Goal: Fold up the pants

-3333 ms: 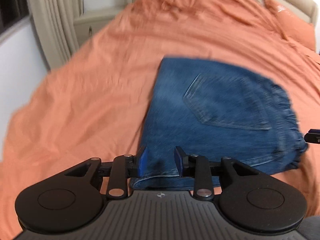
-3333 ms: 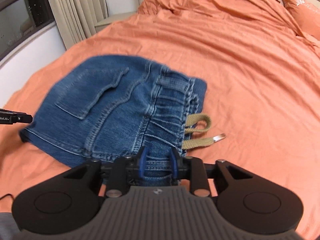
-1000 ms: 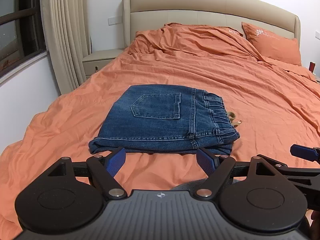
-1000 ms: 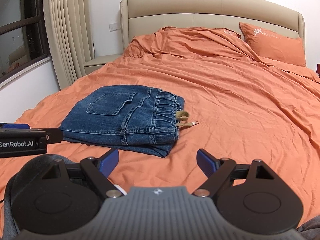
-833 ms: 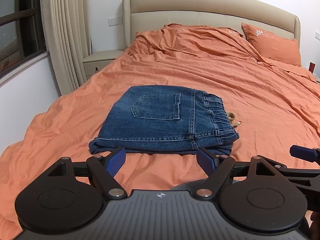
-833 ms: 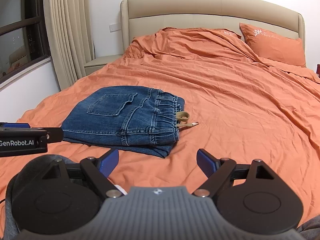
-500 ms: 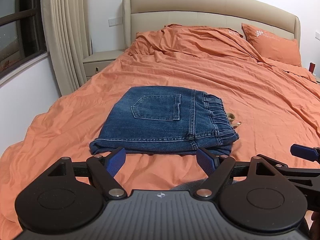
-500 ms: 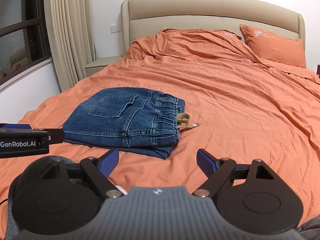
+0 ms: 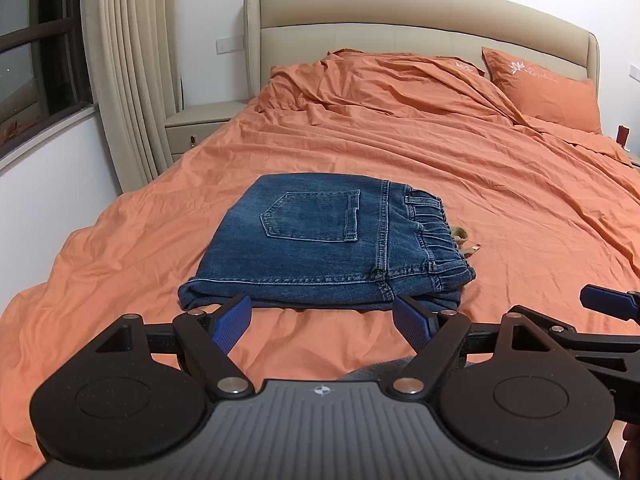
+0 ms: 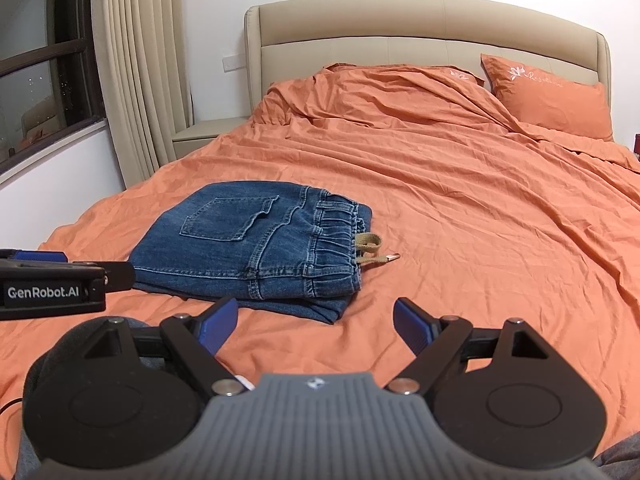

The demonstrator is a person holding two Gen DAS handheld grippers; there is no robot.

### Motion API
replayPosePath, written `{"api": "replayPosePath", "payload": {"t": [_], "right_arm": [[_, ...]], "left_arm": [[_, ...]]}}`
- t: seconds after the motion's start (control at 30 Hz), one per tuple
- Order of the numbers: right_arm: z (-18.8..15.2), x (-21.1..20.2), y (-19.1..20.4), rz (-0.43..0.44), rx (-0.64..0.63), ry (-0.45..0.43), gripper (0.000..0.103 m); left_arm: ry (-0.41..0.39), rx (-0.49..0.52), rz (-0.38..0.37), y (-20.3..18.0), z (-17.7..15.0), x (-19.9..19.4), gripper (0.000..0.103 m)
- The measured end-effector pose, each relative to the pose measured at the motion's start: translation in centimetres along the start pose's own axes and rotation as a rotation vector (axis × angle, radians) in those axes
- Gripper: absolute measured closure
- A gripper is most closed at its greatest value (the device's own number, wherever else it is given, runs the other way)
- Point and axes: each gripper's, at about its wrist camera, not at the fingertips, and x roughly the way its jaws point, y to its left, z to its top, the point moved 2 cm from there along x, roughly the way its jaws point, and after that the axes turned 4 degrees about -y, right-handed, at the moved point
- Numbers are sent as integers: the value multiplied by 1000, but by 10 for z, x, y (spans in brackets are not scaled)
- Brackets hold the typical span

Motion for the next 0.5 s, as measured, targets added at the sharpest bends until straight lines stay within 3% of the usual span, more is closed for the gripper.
{"api": "replayPosePath", "payload": {"t": [0.5], "right_arm": [[1,-3,-1,-3,8,2,22]], "left_arm": [[-4,9,-4,0,2,-2,9]]}}
